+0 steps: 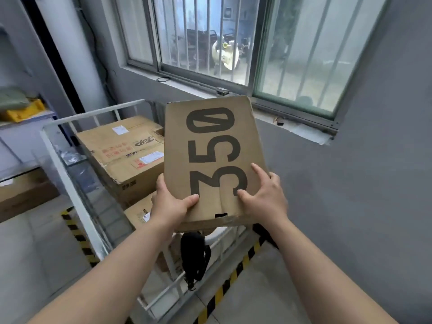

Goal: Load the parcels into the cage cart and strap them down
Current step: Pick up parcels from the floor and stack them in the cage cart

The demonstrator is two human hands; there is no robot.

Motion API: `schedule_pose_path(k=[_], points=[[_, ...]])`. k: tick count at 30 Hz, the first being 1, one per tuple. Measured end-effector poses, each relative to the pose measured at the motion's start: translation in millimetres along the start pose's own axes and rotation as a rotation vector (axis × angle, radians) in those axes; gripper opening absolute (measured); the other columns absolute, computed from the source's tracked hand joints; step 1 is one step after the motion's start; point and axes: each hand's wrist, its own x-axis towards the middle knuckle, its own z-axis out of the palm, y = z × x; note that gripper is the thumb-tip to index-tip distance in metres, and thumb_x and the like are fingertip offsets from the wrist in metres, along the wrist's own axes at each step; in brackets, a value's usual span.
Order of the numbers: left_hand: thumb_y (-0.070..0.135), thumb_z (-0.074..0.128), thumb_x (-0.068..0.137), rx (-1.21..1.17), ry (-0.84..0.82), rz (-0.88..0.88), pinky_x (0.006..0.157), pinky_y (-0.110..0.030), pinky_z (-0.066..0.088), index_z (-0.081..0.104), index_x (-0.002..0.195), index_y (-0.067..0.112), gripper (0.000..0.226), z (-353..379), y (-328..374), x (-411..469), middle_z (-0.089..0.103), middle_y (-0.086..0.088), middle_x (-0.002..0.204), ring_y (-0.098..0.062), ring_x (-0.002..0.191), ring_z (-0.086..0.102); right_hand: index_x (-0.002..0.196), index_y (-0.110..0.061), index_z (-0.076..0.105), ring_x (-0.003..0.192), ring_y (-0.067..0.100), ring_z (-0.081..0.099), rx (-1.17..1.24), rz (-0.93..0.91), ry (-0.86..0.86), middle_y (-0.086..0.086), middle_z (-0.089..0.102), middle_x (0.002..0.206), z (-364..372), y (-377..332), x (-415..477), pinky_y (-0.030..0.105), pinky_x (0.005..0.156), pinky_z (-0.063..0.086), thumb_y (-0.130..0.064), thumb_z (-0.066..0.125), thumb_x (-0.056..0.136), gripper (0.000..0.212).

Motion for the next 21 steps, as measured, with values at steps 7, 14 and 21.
schedule_pose_path(k=[7, 14, 21], points=[[0.016, 0.080, 0.078, -0.106, 0.138, -0.081, 0.089, -0.034, 0.043, 0.016, 0.149, 0.027, 0.096, -86.6, -19.2, 60.6, 0.046, 0.001, 0.121, -0.019, 0.105, 0.046, 0.142, -0.047, 0.029, 0.122, 0.023, 0.049, 0.022, -0.096, -0.166, 0.002, 0.035, 0.144, 86.9, -87.0, 48.8, 0.044, 0.092, 0.052, -0.048, 0.067, 0.078, 0.074], [0.021, 0.085, 0.071, -0.084, 0.259, -0.267, 0.100, -0.049, 0.045, 0.021, 0.145, 0.026, 0.098, -114.3, -59.3, 115.0, 0.050, -0.006, 0.132, -0.028, 0.118, 0.049, 0.141, -0.045, 0.034, 0.115, 0.021, 0.051, 0.015, -0.106, -0.336, 0.000, 0.038, 0.137, 151.8, -117.8, 86.8, 0.039, 0.095, 0.050, -0.043, 0.070, 0.080, 0.071], [0.018, 0.084, 0.072, -0.128, 0.336, -0.425, 0.108, -0.045, 0.037, 0.012, 0.151, 0.021, 0.107, -87.6, -97.8, 149.0, 0.041, -0.009, 0.143, -0.030, 0.129, 0.042, 0.141, -0.042, 0.036, 0.117, 0.022, 0.049, -0.011, -0.111, -0.537, 0.002, 0.039, 0.138, 204.3, -99.0, 132.6, 0.033, 0.088, 0.048, -0.040, 0.071, 0.081, 0.070]])
